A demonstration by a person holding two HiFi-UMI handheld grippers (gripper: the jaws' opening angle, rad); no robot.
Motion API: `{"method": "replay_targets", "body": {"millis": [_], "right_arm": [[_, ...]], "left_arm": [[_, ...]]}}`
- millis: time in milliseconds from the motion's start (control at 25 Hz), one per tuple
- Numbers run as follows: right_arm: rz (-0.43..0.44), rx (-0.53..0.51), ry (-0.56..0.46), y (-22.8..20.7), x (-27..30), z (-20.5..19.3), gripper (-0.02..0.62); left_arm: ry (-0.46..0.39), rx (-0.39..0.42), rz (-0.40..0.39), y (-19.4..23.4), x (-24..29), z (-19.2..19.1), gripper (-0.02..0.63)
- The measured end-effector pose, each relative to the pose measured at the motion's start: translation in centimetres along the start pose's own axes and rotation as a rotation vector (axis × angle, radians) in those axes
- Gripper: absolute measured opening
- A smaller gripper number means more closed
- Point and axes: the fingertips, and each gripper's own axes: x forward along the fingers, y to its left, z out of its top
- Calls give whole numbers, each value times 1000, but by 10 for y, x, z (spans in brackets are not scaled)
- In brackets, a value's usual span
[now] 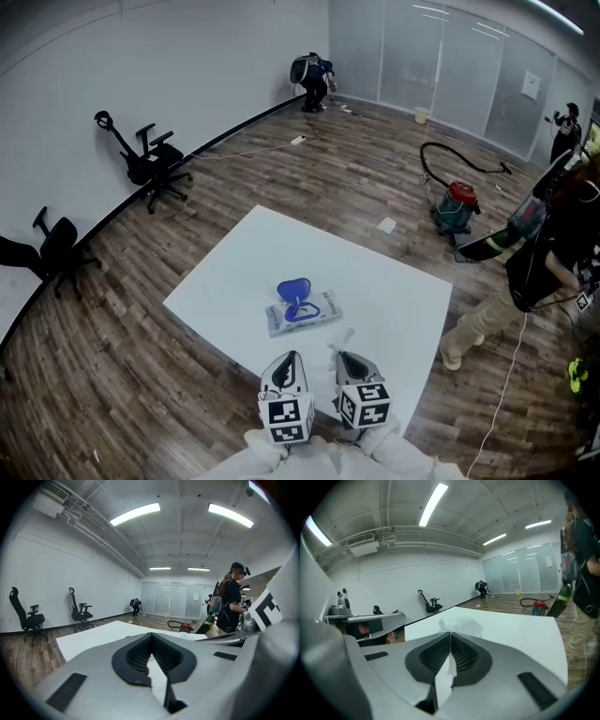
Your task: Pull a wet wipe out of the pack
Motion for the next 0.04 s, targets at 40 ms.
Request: {"method": "replay_targets", "body": {"millis": [40], "right_arm": [[0,0,-1,0,0,0,15]], "left_arm": [[0,0,0,0,0,0,0]]}}
